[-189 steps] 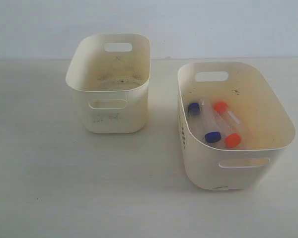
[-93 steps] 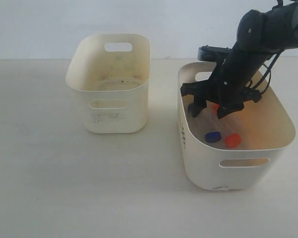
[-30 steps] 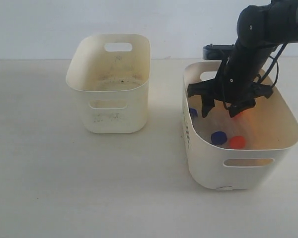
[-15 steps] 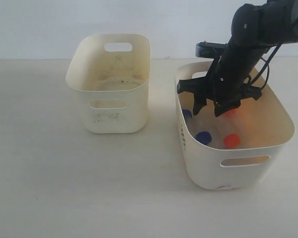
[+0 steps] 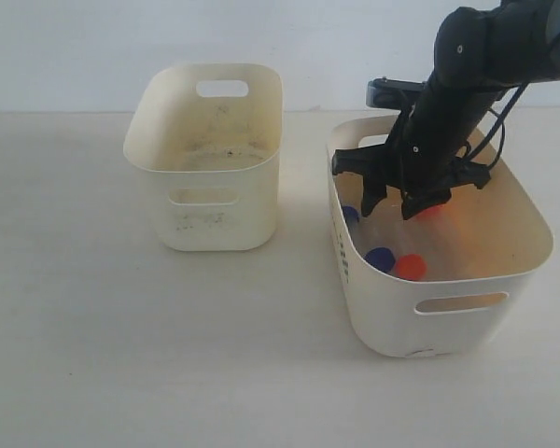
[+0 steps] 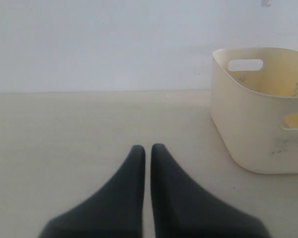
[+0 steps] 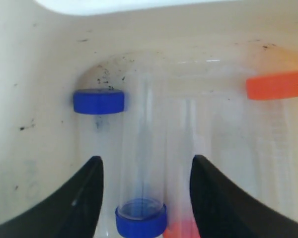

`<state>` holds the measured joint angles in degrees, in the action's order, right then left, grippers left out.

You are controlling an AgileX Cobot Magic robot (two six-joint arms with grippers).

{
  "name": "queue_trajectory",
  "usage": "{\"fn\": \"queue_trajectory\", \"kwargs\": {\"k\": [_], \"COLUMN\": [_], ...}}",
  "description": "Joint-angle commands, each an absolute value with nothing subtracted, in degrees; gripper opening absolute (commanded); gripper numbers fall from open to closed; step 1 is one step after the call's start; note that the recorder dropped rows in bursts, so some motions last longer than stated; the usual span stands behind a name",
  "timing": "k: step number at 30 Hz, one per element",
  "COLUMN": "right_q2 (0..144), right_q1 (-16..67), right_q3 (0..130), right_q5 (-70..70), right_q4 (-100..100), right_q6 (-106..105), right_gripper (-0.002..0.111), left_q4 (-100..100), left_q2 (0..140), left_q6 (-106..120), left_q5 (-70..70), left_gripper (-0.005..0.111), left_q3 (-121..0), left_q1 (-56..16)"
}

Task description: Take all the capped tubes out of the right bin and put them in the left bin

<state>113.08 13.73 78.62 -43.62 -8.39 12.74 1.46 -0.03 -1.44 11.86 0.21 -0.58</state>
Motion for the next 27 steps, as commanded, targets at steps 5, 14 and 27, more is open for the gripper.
{"fn": "queue_trajectory", "kwargs": {"k": [5,14,27], "right_q2": [111.1,108.6,108.7], "right_q1": [13.8,13.8,13.8], "right_q3": [78.4,78.4,78.4], "right_q5": [-42.7,-41.9,-43.7], "right_q4": [-8.6,-8.6,-5.3], "right_q6": [12.8,10.0,7.1], "right_gripper": [0.05,0.05,0.03], "left_q4": [1.1,1.1,1.1], "left_q2": [0.0,0.0,0.0], "left_q6": [-2.0,-2.0,-2.0], "left_q5": [11.6,11.6,11.6], "left_gripper": [0.004,0.004,0.004], "left_q3": [0.0,0.0,0.0], "left_q1": [-0.6,-0.6,-0.6]}}
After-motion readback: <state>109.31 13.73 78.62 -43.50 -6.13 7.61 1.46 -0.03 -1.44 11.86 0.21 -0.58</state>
